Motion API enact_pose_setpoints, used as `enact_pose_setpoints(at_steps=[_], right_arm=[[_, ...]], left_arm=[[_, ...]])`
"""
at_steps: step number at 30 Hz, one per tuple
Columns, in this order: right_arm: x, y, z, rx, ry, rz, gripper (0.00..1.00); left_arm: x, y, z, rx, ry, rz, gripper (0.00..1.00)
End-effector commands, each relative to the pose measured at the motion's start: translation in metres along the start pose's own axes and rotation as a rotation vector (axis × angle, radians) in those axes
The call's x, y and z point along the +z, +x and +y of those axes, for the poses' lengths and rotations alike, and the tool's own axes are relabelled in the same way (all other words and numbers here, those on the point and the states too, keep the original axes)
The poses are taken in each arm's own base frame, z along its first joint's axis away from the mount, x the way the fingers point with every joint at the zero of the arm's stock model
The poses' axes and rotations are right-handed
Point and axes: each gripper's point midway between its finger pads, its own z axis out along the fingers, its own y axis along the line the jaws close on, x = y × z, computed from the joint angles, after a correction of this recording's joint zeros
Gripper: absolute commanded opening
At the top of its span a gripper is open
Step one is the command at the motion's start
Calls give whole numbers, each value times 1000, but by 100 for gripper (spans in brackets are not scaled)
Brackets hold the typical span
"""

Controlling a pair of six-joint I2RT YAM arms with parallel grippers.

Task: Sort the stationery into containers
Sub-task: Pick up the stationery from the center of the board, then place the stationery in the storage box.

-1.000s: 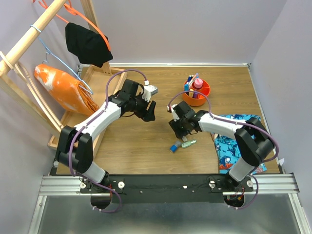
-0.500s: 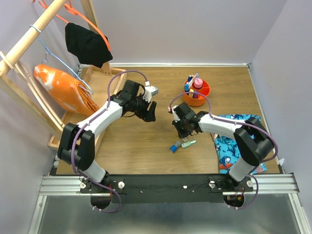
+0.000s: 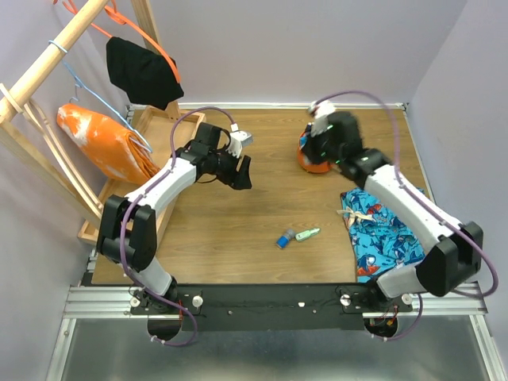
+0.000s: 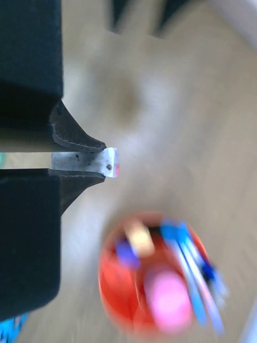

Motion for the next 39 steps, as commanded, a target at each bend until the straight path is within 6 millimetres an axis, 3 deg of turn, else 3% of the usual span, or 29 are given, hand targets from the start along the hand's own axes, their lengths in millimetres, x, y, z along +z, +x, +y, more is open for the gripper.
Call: enact_pose_setpoints(at_steps=[1,2,3,5,14,17,18,21,27,39], right_arm=[[-34,-50,-71,109,135,-200,1],[-40,-69,-77,105,145,-296,1],[-39,-62,-83,106,161,-307,1],[-48,-76,-92,97,201,-389,1],[-22,-55,-138,184,345,-407,1],[-5,-45,-160,240,371,-370,1],[5,-34,-171,261,384,-334,1],[21,-22,-182,295,375,-286,1],[45,1,-188,343,350,-221,1],[79,22,-190,408,321,-174,1]], left_arm=[[-2,-4,-17,148,94,-67,71],[-1,-3,-17,168,100,-66,71],[0,-1,-18,166,113,-58,72],[3,-1,-18,155,125,-41,72],[5,-4,-21,139,152,-10,72],[7,-3,-20,127,153,3,72],[7,-3,-21,128,154,6,72],[10,-1,-20,128,154,15,72],[19,-1,-17,108,160,23,72],[33,-12,-11,91,171,28,72]])
